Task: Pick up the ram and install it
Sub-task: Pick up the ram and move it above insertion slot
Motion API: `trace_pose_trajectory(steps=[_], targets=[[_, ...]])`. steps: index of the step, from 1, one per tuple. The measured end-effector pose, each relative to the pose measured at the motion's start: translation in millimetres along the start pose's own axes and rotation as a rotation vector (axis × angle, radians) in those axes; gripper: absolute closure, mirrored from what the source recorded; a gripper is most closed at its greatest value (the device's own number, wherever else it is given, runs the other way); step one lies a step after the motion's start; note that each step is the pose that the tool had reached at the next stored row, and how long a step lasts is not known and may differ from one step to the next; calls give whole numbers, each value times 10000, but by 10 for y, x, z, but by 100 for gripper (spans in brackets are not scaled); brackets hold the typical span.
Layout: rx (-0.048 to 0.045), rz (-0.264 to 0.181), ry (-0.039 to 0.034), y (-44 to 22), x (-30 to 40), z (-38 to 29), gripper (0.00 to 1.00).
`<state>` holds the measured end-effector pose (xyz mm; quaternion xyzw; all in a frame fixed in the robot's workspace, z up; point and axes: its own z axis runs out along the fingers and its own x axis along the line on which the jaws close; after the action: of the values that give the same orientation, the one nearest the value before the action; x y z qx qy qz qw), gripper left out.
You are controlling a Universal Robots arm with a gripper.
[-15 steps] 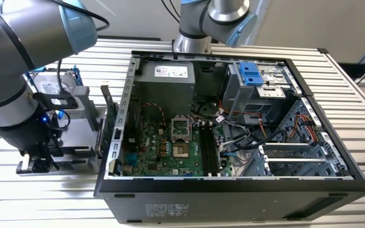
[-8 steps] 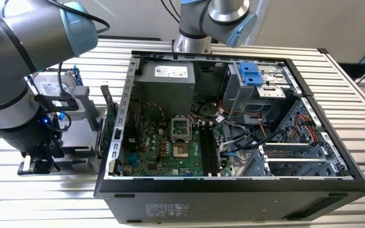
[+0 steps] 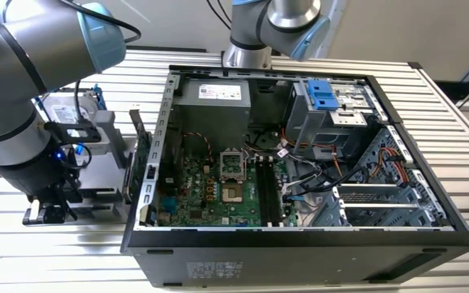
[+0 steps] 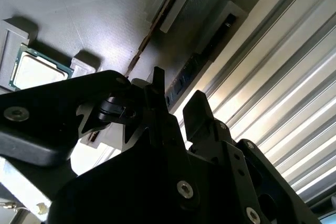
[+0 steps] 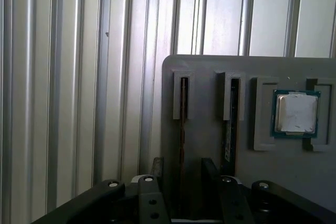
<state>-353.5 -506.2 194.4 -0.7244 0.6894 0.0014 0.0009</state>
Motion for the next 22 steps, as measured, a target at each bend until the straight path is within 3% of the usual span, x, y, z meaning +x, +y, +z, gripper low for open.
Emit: trace_pose_trajectory(steps=[3, 4, 6, 7, 8, 22], targets=[[1, 0, -9, 0, 0, 1, 0], [8, 2, -104, 1, -1, 2, 0], [23, 1, -447, 0, 0, 1, 0], [28, 0, -552, 0, 0, 1, 0], [30, 0, -596, 0, 0, 1, 0], [41, 0, -815, 0, 0, 0, 0]])
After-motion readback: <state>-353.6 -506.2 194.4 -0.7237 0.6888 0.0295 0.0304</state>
